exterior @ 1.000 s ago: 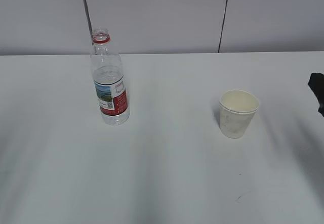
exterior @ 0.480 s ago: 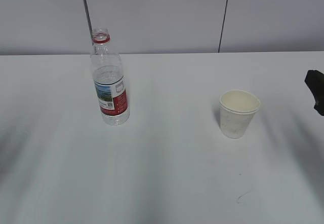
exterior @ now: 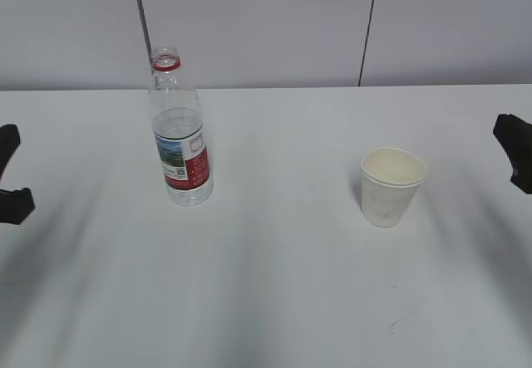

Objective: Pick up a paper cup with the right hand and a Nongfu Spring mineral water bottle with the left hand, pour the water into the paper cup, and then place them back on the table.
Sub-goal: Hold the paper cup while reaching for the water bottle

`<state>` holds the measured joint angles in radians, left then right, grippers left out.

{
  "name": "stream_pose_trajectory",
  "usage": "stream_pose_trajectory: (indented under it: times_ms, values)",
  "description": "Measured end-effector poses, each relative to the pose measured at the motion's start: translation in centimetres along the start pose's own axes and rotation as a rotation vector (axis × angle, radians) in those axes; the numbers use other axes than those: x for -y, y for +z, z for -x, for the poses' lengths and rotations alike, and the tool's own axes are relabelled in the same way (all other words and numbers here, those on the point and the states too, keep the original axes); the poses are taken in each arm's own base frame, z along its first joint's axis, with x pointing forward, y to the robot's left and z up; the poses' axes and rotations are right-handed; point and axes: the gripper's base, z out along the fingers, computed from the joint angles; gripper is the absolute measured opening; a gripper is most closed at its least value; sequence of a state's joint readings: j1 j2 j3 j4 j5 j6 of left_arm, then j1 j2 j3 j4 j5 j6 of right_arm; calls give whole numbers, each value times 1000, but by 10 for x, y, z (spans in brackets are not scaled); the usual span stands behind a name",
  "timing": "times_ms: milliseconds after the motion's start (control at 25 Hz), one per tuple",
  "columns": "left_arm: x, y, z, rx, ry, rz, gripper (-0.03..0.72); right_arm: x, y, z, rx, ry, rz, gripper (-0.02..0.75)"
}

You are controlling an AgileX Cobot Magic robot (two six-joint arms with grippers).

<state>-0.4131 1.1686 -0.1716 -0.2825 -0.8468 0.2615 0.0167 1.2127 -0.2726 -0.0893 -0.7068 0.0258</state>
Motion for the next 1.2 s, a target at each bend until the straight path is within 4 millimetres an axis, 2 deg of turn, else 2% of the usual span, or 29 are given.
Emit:
stream_pose_trajectory:
  times_ms: [280, 520, 640, 800, 920, 1120, 1200]
  values:
    - [19, 24, -32, -24, 10, -133, 239, -5, 0, 1, 12, -64, 55, 587]
    - [27, 36, -68, -170, 37, -171, 239, -5, 0, 1, 15, -66, 58, 587]
    - [28, 37, -76, -202, 42, -177, 239, -5, 0, 2, 22, -67, 59, 587]
    - [30, 39, -75, -195, 46, -190, 246, -6, 0, 4, 43, -66, 60, 587]
    - [35, 43, -71, -168, 59, -236, 318, -6, 0, 4, 43, -67, 61, 587]
    - [41, 53, -68, -137, 59, -277, 558, -6, 0, 4, 46, -67, 61, 587]
    - [42, 58, -71, -150, 50, -274, 596, -6, 0, 4, 46, -67, 61, 587]
